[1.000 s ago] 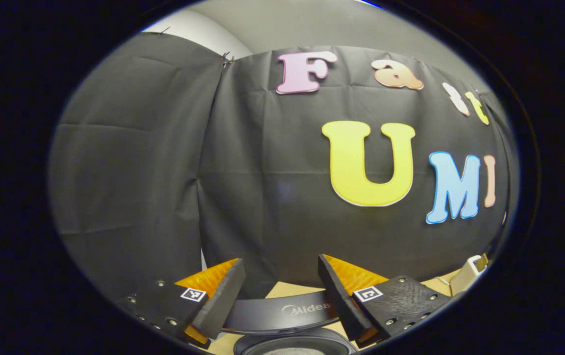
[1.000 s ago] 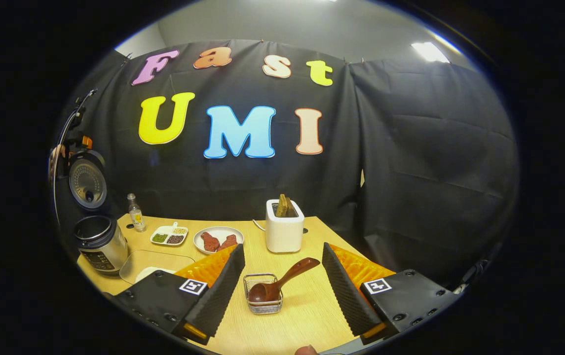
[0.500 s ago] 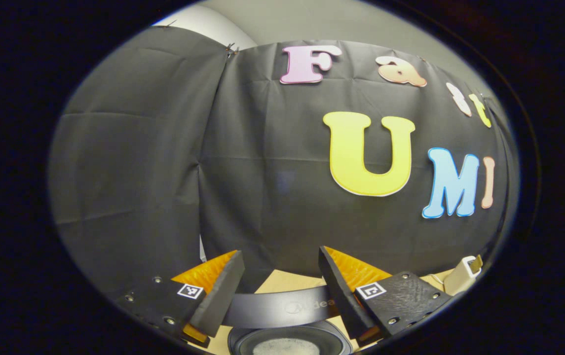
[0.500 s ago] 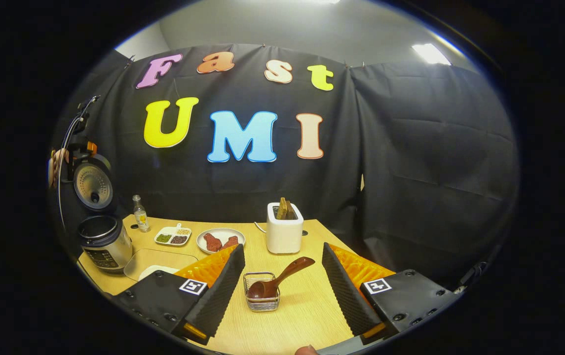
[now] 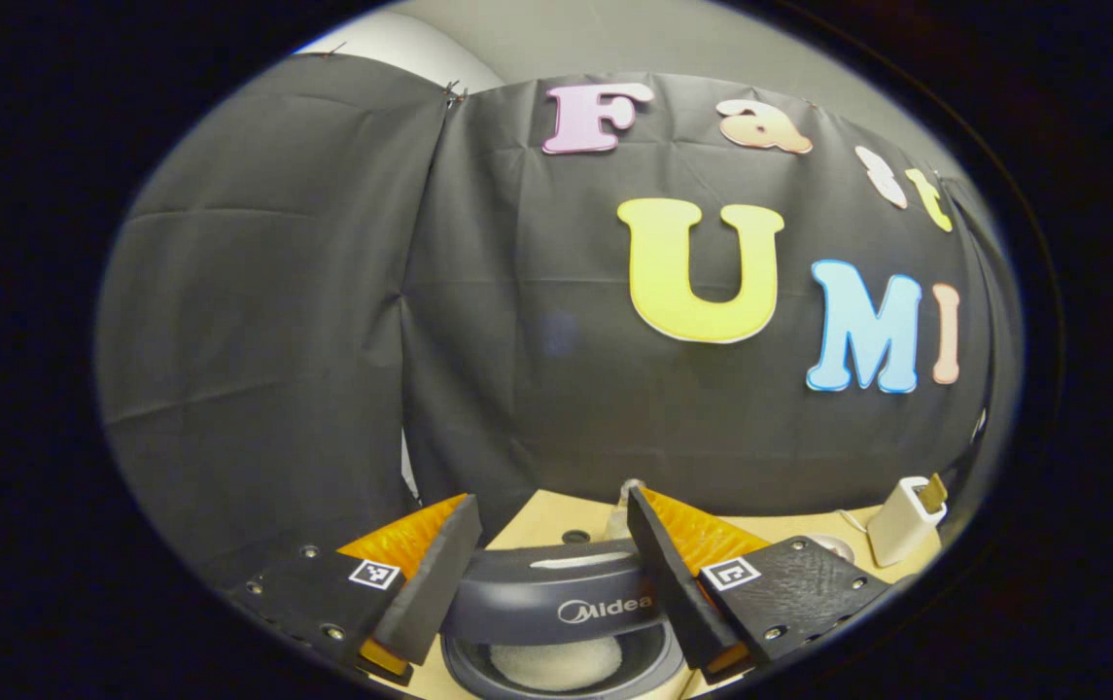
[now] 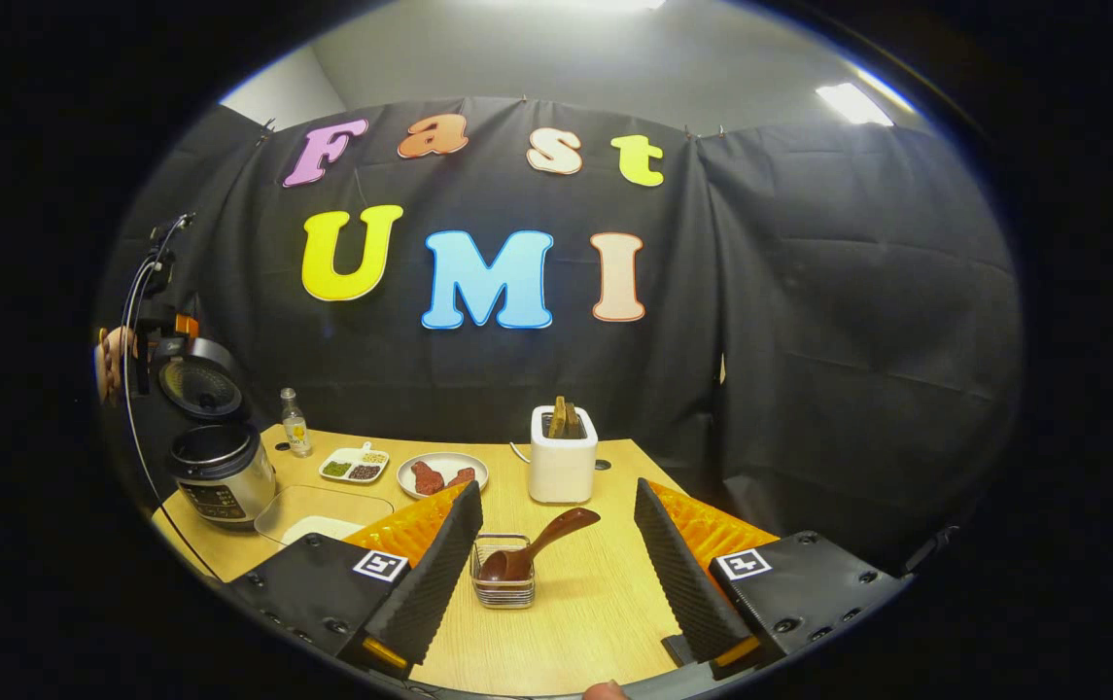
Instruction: Close the left gripper, press the button to open the rice cooker; take a wooden spoon from the chopstick holder with the right hand, scoop a spoonful of rice and pour it into the rice cooker, then put the wooden spoon back into the chopstick holder.
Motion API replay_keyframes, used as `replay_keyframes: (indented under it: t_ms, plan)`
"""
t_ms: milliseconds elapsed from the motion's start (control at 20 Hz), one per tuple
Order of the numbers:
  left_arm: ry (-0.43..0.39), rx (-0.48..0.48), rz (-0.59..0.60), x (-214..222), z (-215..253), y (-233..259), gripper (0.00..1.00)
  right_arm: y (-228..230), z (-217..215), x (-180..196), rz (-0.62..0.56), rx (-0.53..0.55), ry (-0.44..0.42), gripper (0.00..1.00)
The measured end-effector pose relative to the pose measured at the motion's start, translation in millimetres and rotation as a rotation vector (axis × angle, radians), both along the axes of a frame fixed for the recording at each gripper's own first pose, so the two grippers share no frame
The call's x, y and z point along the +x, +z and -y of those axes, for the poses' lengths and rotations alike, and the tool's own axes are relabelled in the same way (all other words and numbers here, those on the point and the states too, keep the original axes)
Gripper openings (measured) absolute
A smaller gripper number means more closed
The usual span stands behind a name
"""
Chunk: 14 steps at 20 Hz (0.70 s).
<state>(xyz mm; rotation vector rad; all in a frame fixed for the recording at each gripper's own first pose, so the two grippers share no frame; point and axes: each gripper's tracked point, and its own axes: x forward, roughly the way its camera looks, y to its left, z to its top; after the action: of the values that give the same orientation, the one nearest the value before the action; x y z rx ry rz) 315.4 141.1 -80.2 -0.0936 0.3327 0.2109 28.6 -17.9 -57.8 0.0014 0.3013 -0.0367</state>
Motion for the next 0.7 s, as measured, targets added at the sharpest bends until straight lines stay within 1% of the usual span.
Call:
replay_keyframes:
  t_ms: [50,100,150,250,300,450,500,550,600,650,700]
  plan:
    - [-0.001,0.000,-0.011,-8.9,4.4,-7.4,0.96,0.5,4.2,-1.6,0.002,-0.001,0.003,0.94]
    - [-0.003,0.001,-0.023,-18.2,8.6,-15.9,0.96,0.9,8.5,-3.3,0.004,-0.002,0.006,0.99]
    - [-0.004,0.002,-0.034,-27.0,12.0,-24.0,0.94,0.7,11.9,-5.5,0.004,-0.003,0.007,0.99]
    - [-0.009,0.002,-0.064,-43.3,19.9,-42.9,0.94,-0.8,18.2,-9.7,0.002,-0.003,0.011,0.99]
    - [-0.010,-0.001,-0.079,-51.1,23.7,-52.5,0.96,-2.1,21.2,-11.8,-0.001,-0.003,0.012,0.99]
    - [-0.016,0.004,-0.111,-70.4,30.3,-74.7,0.99,-2.9,32.0,-17.0,-0.002,-0.008,0.009,0.99]
    - [-0.015,0.006,-0.121,-76.0,33.2,-81.9,0.96,-2.8,35.0,-18.4,-0.003,-0.006,0.006,0.99]
    - [-0.014,0.010,-0.126,-80.4,34.5,-87.0,0.97,-4.0,37.1,-20.3,-0.003,-0.004,0.003,0.99]
    - [-0.015,0.020,-0.126,-83.1,36.0,-90.1,0.94,-4.0,39.2,-21.5,-0.005,-0.003,0.000,0.99]
    - [-0.014,0.025,-0.126,-85.2,36.4,-93.2,0.94,-5.5,41.2,-22.8,-0.007,-0.003,-0.002,0.99]
    - [-0.012,0.026,-0.126,-85.8,37.1,-95.1,0.96,-6.3,43.5,-24.8,-0.009,-0.004,-0.005,0.99]
